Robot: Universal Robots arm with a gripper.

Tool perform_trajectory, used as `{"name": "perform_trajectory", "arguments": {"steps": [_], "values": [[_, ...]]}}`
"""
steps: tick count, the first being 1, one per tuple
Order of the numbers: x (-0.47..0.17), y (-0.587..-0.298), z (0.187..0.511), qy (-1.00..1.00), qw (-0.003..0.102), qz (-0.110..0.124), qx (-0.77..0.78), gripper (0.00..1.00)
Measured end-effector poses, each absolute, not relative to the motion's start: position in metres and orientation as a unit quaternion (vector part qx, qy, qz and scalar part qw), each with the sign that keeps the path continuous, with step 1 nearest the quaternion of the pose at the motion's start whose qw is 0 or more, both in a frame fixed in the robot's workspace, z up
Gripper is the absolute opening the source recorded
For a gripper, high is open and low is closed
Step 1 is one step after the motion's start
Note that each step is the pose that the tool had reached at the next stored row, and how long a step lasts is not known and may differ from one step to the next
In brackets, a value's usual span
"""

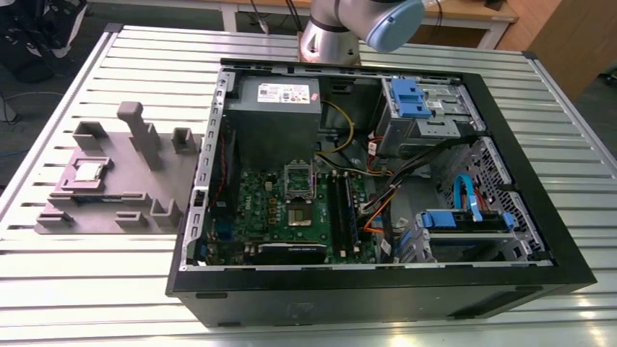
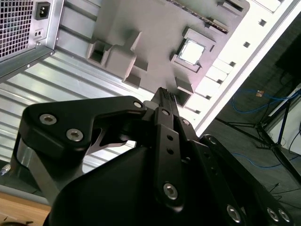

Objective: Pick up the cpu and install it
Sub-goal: 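Reach for the cpu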

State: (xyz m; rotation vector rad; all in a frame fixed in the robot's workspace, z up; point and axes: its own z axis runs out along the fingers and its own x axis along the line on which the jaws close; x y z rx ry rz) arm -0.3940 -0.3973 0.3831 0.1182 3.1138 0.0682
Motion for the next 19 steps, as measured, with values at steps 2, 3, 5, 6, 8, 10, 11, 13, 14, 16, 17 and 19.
{"name": "perform_trajectory", "arguments": {"steps": [2,3,5,6,8,10,11,13,14,16,17,19], "values": [[-0.397,-0.397,0.382,0.999,0.012,0.022,0.038,0.10],[-0.399,-0.397,0.382,0.999,0.012,0.022,0.038,0.10],[-0.403,-0.397,0.382,0.999,0.012,0.022,0.038,0.10],[-0.406,-0.396,0.381,0.999,0.012,0.022,0.038,0.10],[-0.411,-0.396,0.381,0.999,0.012,0.022,0.038,0.10],[-0.415,-0.396,0.380,0.999,0.012,0.022,0.038,0.10],[-0.417,-0.396,0.380,0.999,0.012,0.022,0.038,0.10],[-0.421,-0.396,0.380,0.999,0.012,0.022,0.038,0.10],[-0.422,-0.396,0.380,0.999,0.012,0.022,0.038,0.10],[-0.425,-0.396,0.380,0.999,0.012,0.022,0.038,0.10],[-0.427,-0.396,0.380,0.999,0.012,0.022,0.038,0.10],[-0.430,-0.396,0.380,0.999,0.012,0.022,0.038,0.10]]}}
